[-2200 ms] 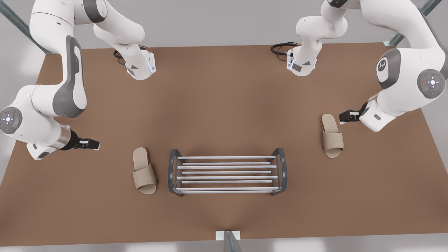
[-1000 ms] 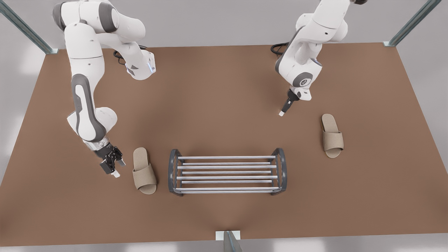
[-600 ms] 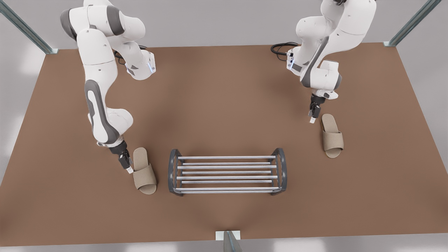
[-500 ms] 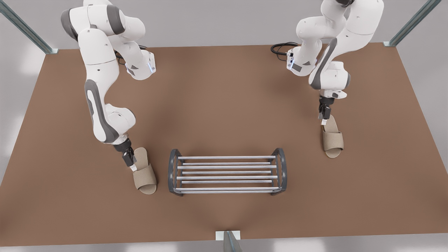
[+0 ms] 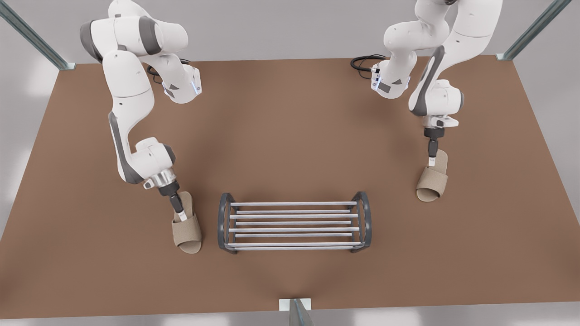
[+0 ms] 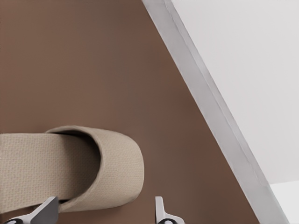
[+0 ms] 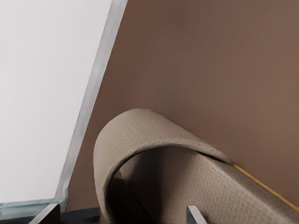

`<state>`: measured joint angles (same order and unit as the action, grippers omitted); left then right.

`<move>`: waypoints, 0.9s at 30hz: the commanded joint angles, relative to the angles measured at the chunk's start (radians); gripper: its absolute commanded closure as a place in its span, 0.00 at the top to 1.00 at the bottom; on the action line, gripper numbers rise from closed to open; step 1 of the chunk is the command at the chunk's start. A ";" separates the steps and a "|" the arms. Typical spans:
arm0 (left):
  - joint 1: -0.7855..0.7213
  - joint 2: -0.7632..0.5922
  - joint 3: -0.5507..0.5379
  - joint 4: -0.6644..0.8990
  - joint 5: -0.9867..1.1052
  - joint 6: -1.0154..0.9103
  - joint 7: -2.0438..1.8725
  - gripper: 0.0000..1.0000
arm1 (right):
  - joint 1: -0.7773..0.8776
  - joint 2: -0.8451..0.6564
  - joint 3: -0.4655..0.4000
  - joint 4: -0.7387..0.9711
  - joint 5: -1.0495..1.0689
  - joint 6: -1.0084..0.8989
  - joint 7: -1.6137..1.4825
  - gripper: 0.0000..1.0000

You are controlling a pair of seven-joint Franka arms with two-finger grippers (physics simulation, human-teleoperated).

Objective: Place the right shoe on the shoe rack with the right arm, and place the left shoe on the shoe rack with the left arm

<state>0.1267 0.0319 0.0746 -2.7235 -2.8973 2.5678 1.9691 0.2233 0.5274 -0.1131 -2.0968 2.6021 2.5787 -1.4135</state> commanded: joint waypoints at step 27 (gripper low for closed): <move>0.027 0.180 -0.076 0.179 0.001 0.017 -0.015 1.00 | -0.038 0.103 0.026 0.159 0.032 -0.117 0.111 0.45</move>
<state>0.1533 0.2074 -0.0015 -2.5509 -2.8960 2.5818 2.0147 0.1863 0.6285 -0.0873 -1.9413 2.6339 2.4644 -1.4867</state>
